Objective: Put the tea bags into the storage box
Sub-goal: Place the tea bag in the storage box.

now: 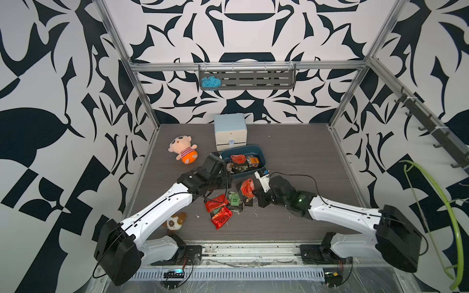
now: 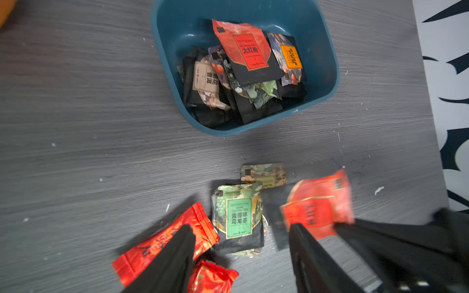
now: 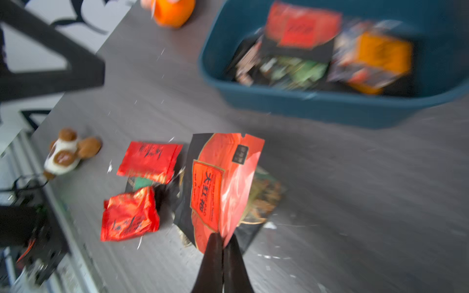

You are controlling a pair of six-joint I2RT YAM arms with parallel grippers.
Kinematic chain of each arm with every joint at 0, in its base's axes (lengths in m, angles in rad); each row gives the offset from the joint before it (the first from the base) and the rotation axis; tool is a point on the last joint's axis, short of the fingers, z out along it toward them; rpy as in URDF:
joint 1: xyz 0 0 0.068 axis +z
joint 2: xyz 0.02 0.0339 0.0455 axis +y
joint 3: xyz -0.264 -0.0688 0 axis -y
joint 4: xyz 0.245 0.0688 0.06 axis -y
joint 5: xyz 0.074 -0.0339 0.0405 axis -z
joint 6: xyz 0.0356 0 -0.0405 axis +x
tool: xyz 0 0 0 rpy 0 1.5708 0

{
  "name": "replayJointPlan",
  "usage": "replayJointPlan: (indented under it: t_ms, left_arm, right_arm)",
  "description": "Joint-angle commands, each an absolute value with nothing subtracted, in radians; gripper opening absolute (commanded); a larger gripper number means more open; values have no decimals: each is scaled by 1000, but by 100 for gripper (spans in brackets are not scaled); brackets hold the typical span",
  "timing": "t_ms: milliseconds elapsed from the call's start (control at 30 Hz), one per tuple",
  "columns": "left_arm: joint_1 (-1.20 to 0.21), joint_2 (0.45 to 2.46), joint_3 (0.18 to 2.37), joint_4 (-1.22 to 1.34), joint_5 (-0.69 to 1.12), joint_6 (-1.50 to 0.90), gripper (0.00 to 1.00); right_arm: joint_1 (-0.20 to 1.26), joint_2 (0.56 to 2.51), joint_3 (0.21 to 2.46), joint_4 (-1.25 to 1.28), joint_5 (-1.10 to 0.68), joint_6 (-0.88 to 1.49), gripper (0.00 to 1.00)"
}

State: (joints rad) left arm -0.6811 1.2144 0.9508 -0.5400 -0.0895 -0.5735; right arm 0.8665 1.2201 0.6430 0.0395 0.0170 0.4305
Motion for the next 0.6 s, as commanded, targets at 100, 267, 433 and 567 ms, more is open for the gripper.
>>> replayJointPlan:
  t_ms: [100, 267, 433, 567]
  left_arm:
    - [-675, 1236, 1023, -602, -67, -488, 64]
    - [-674, 1229, 1020, -588, -59, -428, 65]
    - [-669, 1261, 1034, -653, -23, -449, 64]
    - [-670, 1301, 1029, -651, 55, -453, 61]
  right_arm:
    - [760, 1163, 794, -86, 140, 483, 0]
    - [582, 1312, 932, -130, -36, 562, 0]
    - [490, 1520, 1069, -122, -165, 599, 0]
    - [487, 1643, 1177, -121, -189, 595, 0]
